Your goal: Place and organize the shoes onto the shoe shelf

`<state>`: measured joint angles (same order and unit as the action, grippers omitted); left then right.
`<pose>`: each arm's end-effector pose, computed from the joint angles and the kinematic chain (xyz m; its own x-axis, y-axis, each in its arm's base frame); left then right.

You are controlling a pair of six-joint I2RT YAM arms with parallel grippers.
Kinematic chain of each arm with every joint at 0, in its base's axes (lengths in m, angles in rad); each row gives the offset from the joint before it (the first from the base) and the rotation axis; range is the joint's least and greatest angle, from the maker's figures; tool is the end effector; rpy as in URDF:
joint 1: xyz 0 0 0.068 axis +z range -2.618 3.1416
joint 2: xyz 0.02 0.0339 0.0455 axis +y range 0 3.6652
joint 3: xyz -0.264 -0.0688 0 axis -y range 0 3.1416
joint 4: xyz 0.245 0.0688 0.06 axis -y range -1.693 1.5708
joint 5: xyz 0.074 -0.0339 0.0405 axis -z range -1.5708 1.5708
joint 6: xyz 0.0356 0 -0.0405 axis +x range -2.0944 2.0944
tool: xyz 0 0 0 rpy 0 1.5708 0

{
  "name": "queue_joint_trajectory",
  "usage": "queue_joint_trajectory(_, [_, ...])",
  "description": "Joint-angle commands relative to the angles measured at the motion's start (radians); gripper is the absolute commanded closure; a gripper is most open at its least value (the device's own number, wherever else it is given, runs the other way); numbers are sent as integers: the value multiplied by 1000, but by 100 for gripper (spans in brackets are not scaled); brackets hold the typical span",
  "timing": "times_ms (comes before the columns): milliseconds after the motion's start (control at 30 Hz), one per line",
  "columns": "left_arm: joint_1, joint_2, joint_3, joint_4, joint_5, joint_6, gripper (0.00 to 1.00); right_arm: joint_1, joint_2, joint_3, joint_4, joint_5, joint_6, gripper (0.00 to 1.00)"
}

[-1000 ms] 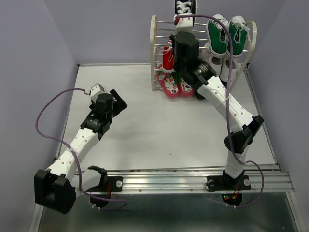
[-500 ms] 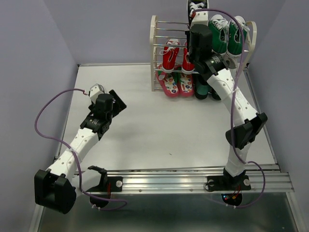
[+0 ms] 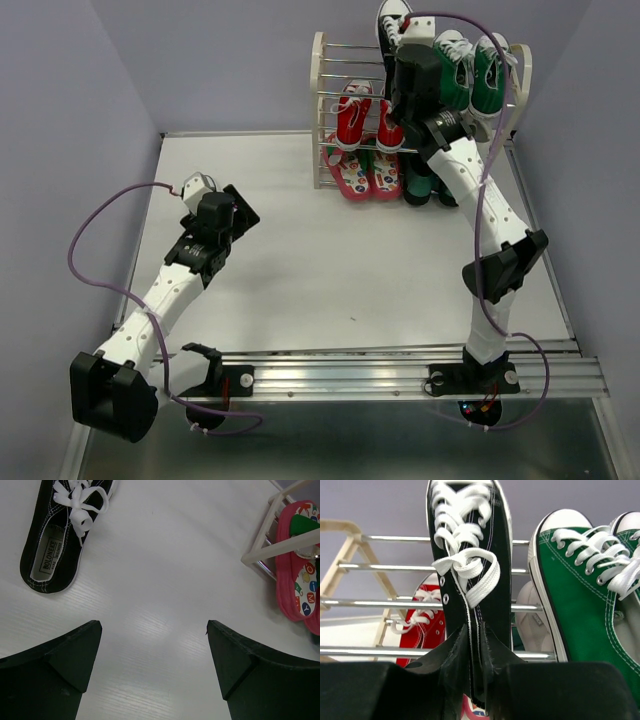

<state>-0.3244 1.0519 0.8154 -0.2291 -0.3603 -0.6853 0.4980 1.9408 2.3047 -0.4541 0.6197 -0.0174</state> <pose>0.2288 -0.0637 0.2955 -0.3293 -0.5141 -0.7920 -0.2696 0.8550 -0.4430 0.3838 0.1851 0.4936 -0.0812 -0.0603 -0.9949 0.1179 0.9906 -0.0696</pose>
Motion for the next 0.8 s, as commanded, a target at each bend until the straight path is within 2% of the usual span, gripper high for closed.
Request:
queue_joint_trajectory(0, [8, -6, 54, -6, -40, 4, 1, -6, 21, 67, 63, 55, 47, 78])
queue_joint_trajectory(133, [13, -4, 65, -26, -52, -5, 1, -15, 29, 71, 65, 69, 68, 62])
queue_joint_trajectory(333, [22, -6, 68, -72, -95, -33, 1, -15, 27, 75, 65, 52, 76, 59])
queue_joint_trajectory(467, [45, -10, 59, -98, -118, -56, 1, -15, 26, 68, 65, 25, 77, 46])
queue_joint_trajectory(533, [62, -13, 48, -90, -124, -54, 1, -15, 23, 64, 63, -3, 68, 38])
queue_joint_trajectory(567, [65, -12, 41, -88, -127, -46, 1, -15, 21, 62, 63, -17, 57, 25])
queue_joint_trajectory(667, [76, -9, 21, -95, -160, -48, 1, -15, 20, 56, 65, -52, -4, 6])
queue_joint_trajectory(767, [93, -12, 11, -98, -167, -49, 1, -15, 33, 58, 63, -17, -53, 0])
